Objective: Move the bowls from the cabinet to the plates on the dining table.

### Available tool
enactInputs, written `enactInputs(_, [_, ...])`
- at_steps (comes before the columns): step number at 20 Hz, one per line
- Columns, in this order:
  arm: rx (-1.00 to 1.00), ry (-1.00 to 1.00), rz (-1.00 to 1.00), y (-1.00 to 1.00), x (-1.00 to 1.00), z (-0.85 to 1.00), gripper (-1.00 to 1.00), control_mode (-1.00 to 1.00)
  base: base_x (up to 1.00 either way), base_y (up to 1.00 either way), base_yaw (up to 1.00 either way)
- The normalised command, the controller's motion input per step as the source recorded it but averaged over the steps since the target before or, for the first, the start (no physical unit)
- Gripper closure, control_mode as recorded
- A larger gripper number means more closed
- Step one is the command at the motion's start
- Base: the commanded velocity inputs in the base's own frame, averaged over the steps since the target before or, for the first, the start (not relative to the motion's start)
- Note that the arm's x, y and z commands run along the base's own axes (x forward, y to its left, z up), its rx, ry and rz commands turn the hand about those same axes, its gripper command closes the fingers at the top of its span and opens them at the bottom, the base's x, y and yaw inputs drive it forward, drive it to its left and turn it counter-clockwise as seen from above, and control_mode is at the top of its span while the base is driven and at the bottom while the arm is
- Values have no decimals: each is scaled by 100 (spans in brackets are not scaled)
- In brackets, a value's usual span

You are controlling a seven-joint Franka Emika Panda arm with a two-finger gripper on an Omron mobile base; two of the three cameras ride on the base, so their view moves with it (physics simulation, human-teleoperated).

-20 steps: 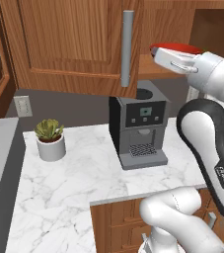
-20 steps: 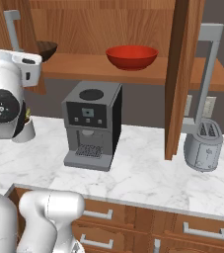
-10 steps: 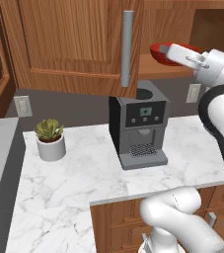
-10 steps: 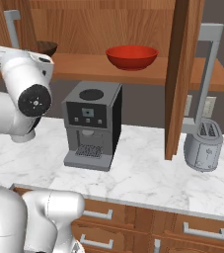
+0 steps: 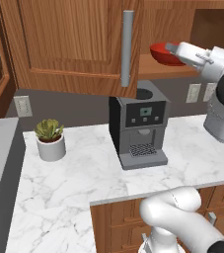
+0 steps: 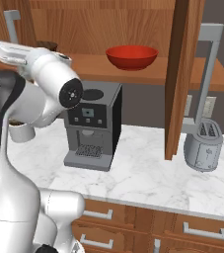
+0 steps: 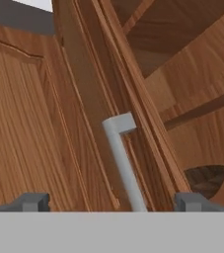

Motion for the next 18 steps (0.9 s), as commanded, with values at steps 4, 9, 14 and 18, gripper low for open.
enactInputs(4, [0,1,9,-25,40,-9,-100,-100,0,0,0])
enactInputs(9, [-2,-1,7,-24,48,-21,-100,-100,0,0,0])
enactInputs(14, [-1,-4,10,-19,45,-18,-100,-100,0,0,0])
enactInputs(18, [0,-11,13,-5,35,-14,-100,-100,0,0,0])
